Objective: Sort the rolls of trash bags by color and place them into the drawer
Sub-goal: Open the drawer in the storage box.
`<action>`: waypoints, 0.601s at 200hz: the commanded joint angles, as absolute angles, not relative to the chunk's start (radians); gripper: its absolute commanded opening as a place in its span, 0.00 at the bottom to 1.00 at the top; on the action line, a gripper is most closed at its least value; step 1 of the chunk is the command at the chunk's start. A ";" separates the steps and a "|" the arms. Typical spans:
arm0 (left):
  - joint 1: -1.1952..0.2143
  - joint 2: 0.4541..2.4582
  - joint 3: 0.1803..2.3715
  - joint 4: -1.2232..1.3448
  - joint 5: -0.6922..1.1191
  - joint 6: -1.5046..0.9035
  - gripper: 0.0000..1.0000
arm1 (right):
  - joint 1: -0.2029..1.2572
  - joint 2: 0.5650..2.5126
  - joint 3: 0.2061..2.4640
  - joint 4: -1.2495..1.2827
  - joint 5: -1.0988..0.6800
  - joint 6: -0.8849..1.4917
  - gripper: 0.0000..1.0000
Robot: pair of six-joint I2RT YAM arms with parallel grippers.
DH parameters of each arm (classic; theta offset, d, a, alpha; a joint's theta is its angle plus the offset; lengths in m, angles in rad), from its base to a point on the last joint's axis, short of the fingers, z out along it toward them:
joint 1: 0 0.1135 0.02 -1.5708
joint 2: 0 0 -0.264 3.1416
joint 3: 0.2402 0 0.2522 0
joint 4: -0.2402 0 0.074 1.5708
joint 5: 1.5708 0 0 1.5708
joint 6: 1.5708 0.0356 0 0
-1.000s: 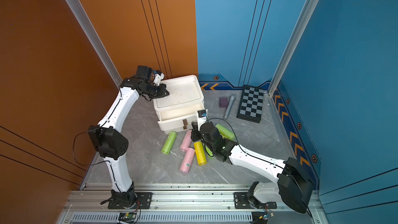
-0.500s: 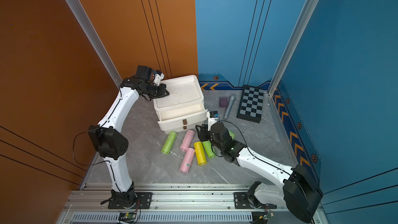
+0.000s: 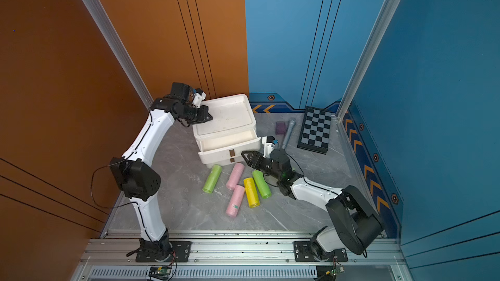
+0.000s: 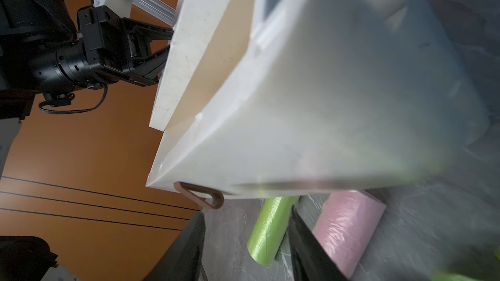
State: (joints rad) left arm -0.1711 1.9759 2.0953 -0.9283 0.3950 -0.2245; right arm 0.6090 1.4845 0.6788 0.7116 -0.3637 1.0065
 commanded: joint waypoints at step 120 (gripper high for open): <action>-0.157 2.035 2.026 -1.123 0.361 -0.207 0.00 | 0.693 1.600 0.784 0.819 -0.368 1.045 0.49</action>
